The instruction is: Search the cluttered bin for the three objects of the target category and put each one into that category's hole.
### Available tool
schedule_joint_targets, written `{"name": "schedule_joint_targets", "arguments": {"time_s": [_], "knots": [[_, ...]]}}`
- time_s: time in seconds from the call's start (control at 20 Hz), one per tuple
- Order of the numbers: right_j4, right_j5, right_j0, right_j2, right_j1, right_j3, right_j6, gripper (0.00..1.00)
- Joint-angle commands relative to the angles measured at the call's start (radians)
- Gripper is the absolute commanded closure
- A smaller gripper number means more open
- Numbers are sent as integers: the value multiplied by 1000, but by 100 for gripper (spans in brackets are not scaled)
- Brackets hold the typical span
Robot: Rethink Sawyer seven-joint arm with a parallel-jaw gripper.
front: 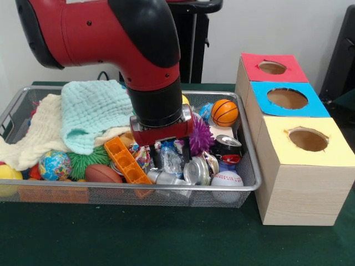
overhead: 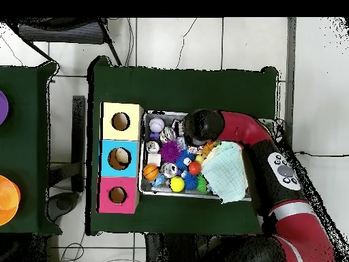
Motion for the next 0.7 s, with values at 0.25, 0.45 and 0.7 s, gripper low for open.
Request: {"name": "schedule_joint_targets", "arguments": {"time_s": [0.25,0.45,0.7], "knots": [[-110,165,-24,160,-38,39,-449,0],[-133,177,-43,204,-41,48,-524,0],[-165,212,-44,249,-28,9,-615,0]]}}
